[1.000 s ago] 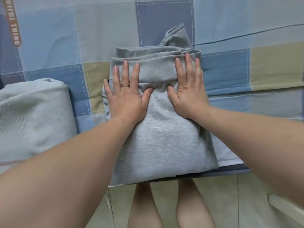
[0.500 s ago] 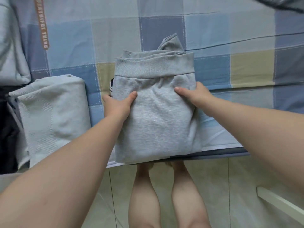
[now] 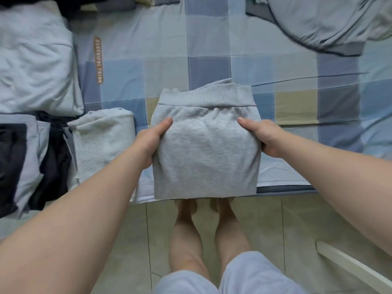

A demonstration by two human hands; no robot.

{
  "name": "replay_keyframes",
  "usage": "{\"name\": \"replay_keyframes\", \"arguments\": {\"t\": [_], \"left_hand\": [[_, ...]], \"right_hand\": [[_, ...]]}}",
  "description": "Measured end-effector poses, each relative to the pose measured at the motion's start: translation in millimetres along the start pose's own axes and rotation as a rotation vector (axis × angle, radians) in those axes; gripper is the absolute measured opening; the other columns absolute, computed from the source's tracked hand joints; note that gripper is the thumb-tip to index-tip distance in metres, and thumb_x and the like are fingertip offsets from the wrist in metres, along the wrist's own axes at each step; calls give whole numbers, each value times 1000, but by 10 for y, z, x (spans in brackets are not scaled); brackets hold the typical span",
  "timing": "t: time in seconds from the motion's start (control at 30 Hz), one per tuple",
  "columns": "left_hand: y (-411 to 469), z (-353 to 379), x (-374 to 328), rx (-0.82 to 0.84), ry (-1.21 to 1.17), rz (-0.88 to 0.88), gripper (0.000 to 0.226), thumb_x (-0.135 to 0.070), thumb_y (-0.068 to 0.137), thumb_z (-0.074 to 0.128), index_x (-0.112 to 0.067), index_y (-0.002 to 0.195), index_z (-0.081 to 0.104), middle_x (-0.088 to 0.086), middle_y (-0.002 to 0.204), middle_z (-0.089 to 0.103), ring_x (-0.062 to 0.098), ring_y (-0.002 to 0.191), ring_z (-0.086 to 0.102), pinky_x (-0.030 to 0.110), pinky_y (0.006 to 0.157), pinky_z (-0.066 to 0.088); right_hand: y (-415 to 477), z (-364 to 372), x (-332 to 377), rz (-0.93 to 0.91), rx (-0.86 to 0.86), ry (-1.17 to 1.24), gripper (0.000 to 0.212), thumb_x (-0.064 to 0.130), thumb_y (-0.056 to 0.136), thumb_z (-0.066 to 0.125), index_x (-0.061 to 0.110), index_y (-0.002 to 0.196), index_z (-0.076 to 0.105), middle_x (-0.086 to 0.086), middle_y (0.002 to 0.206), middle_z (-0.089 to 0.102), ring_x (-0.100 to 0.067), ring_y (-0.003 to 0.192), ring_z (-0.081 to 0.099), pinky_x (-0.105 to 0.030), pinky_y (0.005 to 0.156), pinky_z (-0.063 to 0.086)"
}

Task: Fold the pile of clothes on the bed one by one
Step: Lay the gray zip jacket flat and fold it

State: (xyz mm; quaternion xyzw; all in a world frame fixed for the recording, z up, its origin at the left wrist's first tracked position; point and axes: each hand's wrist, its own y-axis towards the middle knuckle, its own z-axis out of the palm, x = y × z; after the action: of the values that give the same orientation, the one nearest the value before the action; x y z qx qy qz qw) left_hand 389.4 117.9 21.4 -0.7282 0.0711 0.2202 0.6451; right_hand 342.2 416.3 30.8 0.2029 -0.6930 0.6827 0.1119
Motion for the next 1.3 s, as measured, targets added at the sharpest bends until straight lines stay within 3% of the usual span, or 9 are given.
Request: {"name": "replay_keyframes", "arguments": {"t": [0.2, 0.37, 0.53, 0.7, 0.8, 0.9, 1.0, 1.13, 1.3], "left_hand": [[-448, 203, -954, -66, -38, 366, 37, -52, 80, 80, -21, 99, 73, -3, 100, 77, 15, 95, 74, 30, 81, 58], [-287, 303, -958, -148, -4, 590, 61, -63, 61, 76, -21, 106, 69, -8, 102, 74, 1, 90, 69, 19, 76, 53], [432, 247, -47, -275, 235, 311, 50, -61, 69, 80, -23, 100, 71, -6, 98, 72, 17, 99, 69, 31, 85, 53], [759, 345, 364, -502, 369, 125, 70, -56, 77, 76, -15, 128, 54, 6, 128, 61, 32, 119, 58, 38, 100, 45], [562, 493, 312, -736, 780, 635, 67, -44, 80, 71, -20, 138, 47, 6, 145, 47, 34, 133, 44, 46, 106, 35], [454, 631, 176, -432, 1115, 1056, 56, -49, 87, 60, -33, 139, 51, 2, 156, 40, 32, 144, 33, 50, 114, 27], [550, 642, 105, -154, 1386, 763, 59, -64, 98, 39, -48, 153, 25, -4, 168, 17, 26, 155, 7, 52, 124, 5], [827, 567, 55, -91, 1442, 660, 71, -75, 93, 31, -51, 156, 8, -6, 169, 9, 20, 156, 2, 53, 123, 2], [1077, 501, 162, -103, 1380, 659, 59, -63, 101, 22, -48, 157, 9, -10, 169, 4, 16, 156, -6, 55, 123, -4]], "right_hand": [[-396, -52, 961, -286, -62, 70, 30, 41, 88, 73, 16, 106, 72, 4, 101, 77, -13, 95, 73, -28, 80, 58], [-144, -67, 911, -386, -98, 65, 51, 49, 74, 82, 17, 112, 69, -2, 115, 73, -18, 106, 69, -35, 93, 53], [464, -12, 22, -160, -113, -143, 41, 45, 80, 79, 20, 111, 68, -4, 118, 70, -18, 101, 66, -32, 88, 46], [840, 209, -382, -78, -236, -167, 55, 53, 80, 77, 13, 119, 71, -4, 116, 70, -23, 107, 65, -32, 93, 49], [842, 220, -333, -36, -258, -164, 56, 51, 85, 73, 12, 124, 67, -5, 117, 66, -25, 109, 61, -32, 91, 46], [751, 214, -184, -43, -244, -229, 51, 48, 89, 69, 14, 126, 62, -4, 115, 62, -27, 112, 58, -36, 93, 45], [644, 253, -64, -278, -433, -640, 68, 40, 88, 69, 17, 144, 40, -9, 144, 44, -32, 135, 41, -44, 110, 35], [567, 435, 53, -996, -477, -1122, 69, 38, 89, 54, 25, 154, 36, -8, 165, 21, -33, 152, 16, -55, 121, 12], [1122, 676, -118, -887, -323, -1425, 60, 51, 97, 33, 31, 154, 38, -8, 167, 15, -32, 154, 13, -56, 121, 3]]}}
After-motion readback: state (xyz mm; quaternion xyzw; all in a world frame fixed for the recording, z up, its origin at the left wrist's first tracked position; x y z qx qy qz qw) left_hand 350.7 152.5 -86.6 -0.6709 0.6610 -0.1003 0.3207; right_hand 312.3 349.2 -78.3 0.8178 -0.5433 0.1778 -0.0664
